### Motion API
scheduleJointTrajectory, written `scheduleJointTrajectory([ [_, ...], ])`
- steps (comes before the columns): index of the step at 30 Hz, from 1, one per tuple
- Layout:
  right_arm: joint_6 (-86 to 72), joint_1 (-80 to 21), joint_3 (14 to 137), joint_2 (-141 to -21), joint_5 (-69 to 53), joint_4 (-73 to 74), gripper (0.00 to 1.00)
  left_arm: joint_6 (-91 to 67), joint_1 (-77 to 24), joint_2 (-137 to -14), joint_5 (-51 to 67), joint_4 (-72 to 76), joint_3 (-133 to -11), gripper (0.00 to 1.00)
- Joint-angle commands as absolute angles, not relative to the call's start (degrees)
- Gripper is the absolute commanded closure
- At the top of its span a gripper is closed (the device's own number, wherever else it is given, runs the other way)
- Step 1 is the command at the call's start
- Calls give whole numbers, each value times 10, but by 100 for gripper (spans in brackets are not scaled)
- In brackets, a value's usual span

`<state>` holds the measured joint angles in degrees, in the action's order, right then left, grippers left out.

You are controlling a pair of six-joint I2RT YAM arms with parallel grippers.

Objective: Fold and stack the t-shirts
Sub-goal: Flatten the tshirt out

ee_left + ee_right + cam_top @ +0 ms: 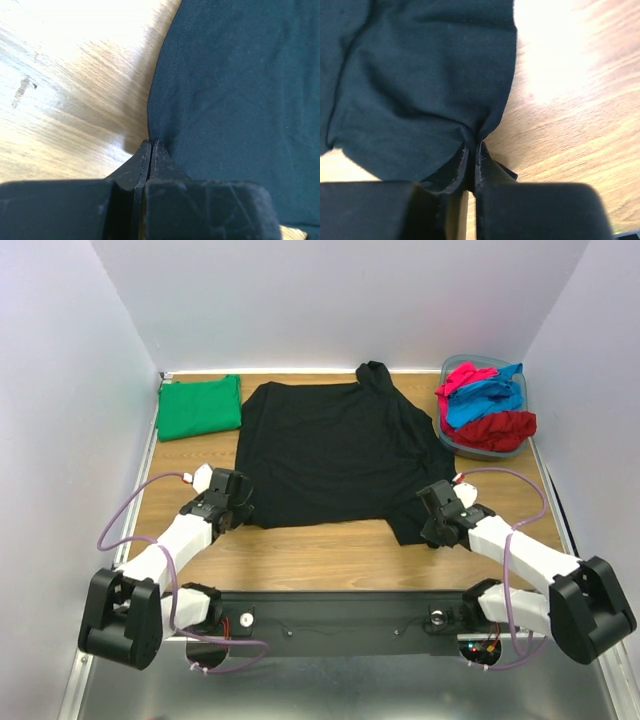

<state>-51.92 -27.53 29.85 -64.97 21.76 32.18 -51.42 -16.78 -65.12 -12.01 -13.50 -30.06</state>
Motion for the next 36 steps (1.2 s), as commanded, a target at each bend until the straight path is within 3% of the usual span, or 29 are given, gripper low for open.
scheduleJointTrajectory([
  [1,-475,-279,318,-589,208,291,100,-495,-169,-600,-121,-174,-323,100],
  [8,-404,-278,497,-462,274,320,100,-468,-170,-453,-100,-226,-446,100],
  [16,-310,-278,786,-449,311,338,100,-419,-170,-400,-88,-293,-740,100],
  [27,-211,-278,1231,-532,126,388,100,-382,-170,-468,38,-352,-1131,100],
  [36,-205,-278,1285,-549,32,389,100,-381,-170,-461,37,-352,-1166,100],
])
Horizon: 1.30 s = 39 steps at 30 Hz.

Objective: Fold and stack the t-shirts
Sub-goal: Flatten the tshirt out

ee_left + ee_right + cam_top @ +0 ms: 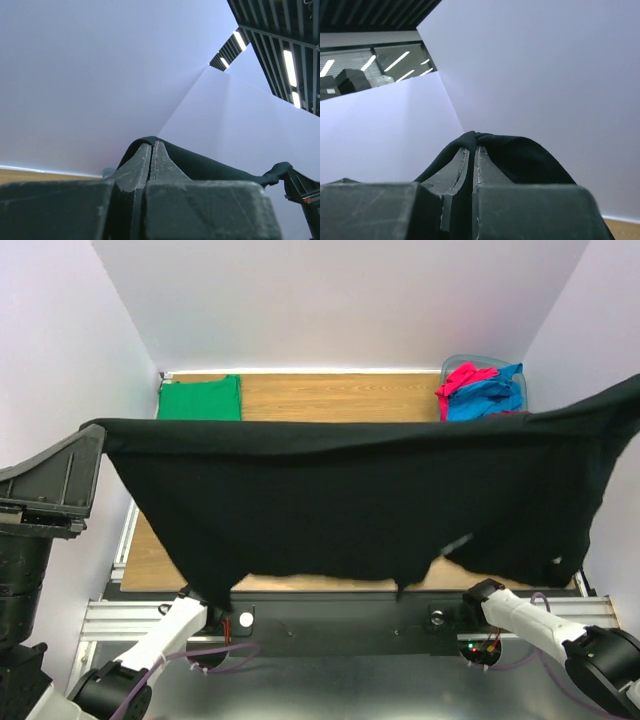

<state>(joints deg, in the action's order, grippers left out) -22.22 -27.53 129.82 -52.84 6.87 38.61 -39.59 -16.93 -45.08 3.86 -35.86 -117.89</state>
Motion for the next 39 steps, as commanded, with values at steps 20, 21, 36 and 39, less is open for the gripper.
scheduleJointTrajectory([
  [20,-202,-213,783,-865,242,101,100,-391,-92,-811,-173,-97,-685,100],
  [21,-205,-207,801,-934,235,101,100,-388,-86,-881,-170,-98,-698,100],
  [36,-173,-172,976,-1158,191,101,100,-356,-54,-1101,-120,-96,-840,100],
  [39,-174,-172,944,-1116,183,100,100,-361,-54,-1073,-116,-92,-820,100],
])
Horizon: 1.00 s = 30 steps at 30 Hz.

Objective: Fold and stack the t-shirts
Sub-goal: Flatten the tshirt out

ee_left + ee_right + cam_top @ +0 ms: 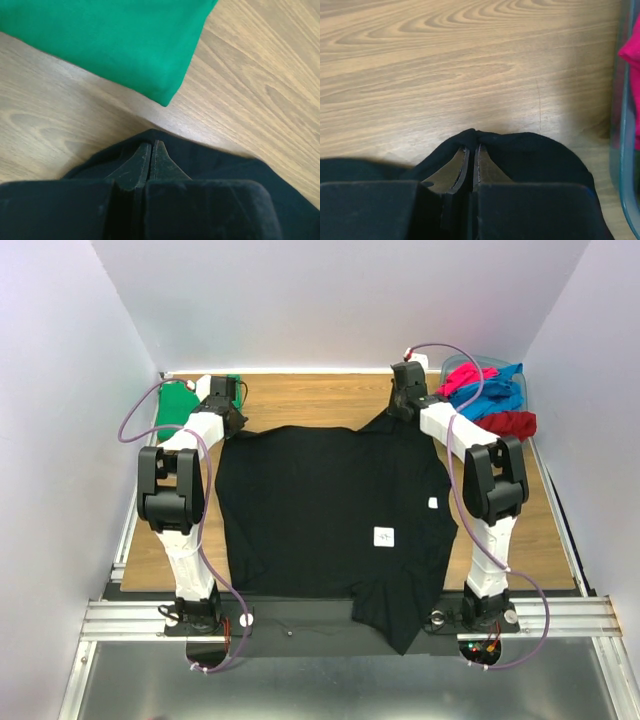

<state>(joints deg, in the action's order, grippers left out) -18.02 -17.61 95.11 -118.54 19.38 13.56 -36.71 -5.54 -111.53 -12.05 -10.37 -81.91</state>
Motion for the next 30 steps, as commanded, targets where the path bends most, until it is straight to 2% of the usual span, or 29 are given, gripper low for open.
scheduleJointTrajectory([
  [1,-173,-172,935,-1103,181,100,100,-362,-54,-1064,-113,-87,-803,100],
  [9,-164,-171,876,-994,193,104,100,-359,-54,-955,-113,-90,-761,100],
  [20,-163,-171,830,-916,195,110,100,-360,-51,-912,-107,-119,-741,100],
  [23,-163,-171,825,-827,175,115,100,-364,-51,-813,-112,-120,-713,100],
  [30,-180,-171,851,-574,39,195,100,-392,-53,-473,-86,-162,-694,100],
])
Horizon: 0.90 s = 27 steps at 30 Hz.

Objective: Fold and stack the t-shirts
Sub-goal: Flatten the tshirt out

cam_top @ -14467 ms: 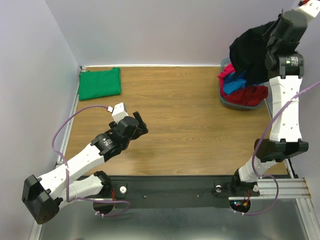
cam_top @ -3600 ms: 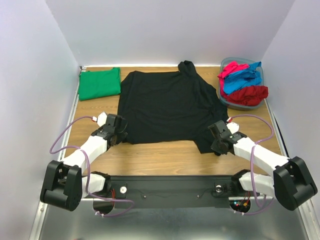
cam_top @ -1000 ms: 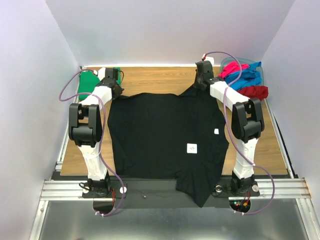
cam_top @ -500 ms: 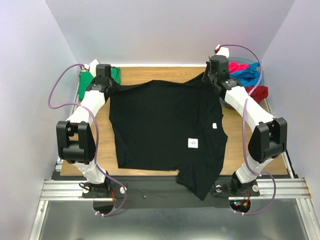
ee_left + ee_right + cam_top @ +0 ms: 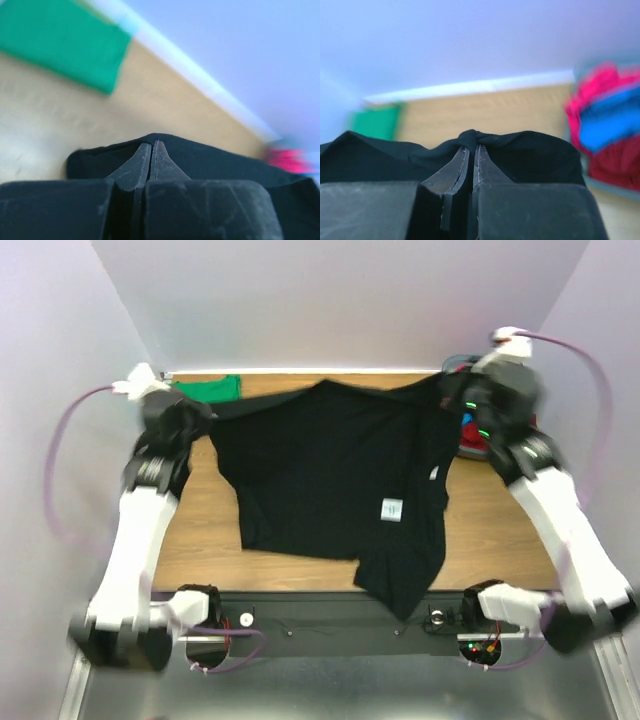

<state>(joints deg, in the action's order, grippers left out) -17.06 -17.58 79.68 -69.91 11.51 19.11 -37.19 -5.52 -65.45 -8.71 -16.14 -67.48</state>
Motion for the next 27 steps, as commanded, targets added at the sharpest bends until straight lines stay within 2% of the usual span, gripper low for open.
scheduleJointTrajectory([
  [1,-185,-171,865,-552,21,207,100,-395,-53,-446,-85,-187,-717,100],
  [5,-210,-171,934,-445,-86,241,100,-396,-53,-338,-63,-243,-807,100],
  [13,-253,-171,1128,-423,-287,257,100,-381,-52,-330,17,-322,-1054,100],
  [16,-258,-171,1174,-427,-289,261,100,-378,-51,-336,12,-336,-1112,100],
  [21,-245,-170,1172,-431,-253,261,100,-375,-51,-339,-19,-339,-1131,100],
  [27,-209,-170,1076,-462,-143,258,100,-370,-51,-373,-38,-294,-1004,100],
])
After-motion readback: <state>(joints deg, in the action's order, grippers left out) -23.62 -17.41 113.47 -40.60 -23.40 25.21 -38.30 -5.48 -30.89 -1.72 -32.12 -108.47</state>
